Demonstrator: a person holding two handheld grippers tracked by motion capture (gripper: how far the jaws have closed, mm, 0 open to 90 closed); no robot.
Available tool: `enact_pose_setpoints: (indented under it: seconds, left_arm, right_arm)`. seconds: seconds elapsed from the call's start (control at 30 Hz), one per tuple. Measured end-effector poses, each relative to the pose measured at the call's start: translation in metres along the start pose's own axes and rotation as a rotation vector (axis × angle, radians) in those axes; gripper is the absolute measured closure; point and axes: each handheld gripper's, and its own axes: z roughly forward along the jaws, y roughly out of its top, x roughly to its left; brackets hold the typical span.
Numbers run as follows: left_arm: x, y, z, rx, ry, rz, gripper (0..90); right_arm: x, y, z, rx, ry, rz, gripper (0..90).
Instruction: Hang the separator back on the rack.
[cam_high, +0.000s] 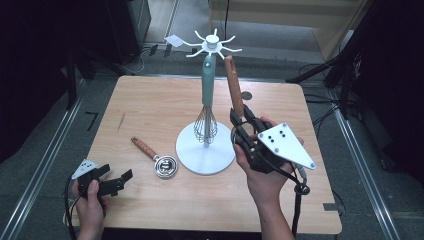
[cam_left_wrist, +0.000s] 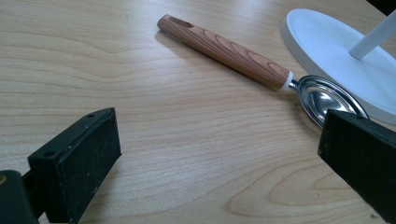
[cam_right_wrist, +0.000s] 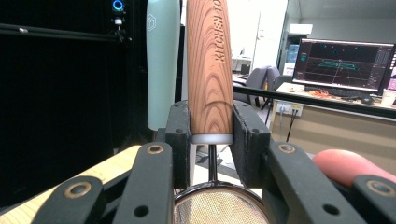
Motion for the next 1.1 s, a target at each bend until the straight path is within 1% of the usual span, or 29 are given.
enact_pose_setpoints:
  seconds: [0.17,0.43,0.57,0.67,0.7,0.8,0.83,0.9,1.0,1.1]
  left_arm:
    - [0.0,0.0,0.0,-0.001,-0.001,-0.001,0.0]
    - [0.0,0.0,0.0,-0.002,-0.001,-0.002,0.0]
    - [0.0,0.0,0.0,-0.002,-0.002,-0.004,0.0]
    - [0.001,0.0,0.0,-0.001,-0.002,-0.002,0.0]
    - [0.001,0.0,0.0,-0.001,-0.002,-0.002,0.0]
    - [0.0,0.0,0.0,-0.002,-0.002,-0.005,0.0]
    - [0.0,0.0,0.0,-0.003,-0.002,-0.005,0.0]
    - [0.0,0.0,0.0,-0.002,-0.002,-0.003,0.0]
    - [0.0,0.0,0.0,-0.001,-0.001,-0.003,0.0]
    - [0.0,0.0,0.0,-0.001,0.0,-0.003,0.0]
  right_arm:
    - [0.0,-0.002,0.003,0.015,-0.004,-0.002,72.1]
    - [0.004,-0.005,0.007,0.032,-0.002,-0.033,72.2]
    - [0.004,-0.007,0.009,0.046,-0.007,-0.028,72.2]
    - [0.004,-0.006,0.007,0.03,-0.012,-0.029,72.2]
    - [0.003,-0.005,0.005,0.02,-0.016,-0.038,72.2]
    - [0.003,-0.003,0.0,0.002,-0.026,-0.029,72.2]
    - [0.002,-0.002,-0.001,-0.002,-0.033,-0.033,72.2]
    - [-0.001,-0.002,-0.002,-0.004,-0.047,-0.029,72.2]
    - [-0.003,-0.003,-0.001,0.012,-0.05,-0.021,72.2]
    - [-0.002,-0.004,0.002,0.026,-0.046,-0.02,72.3]
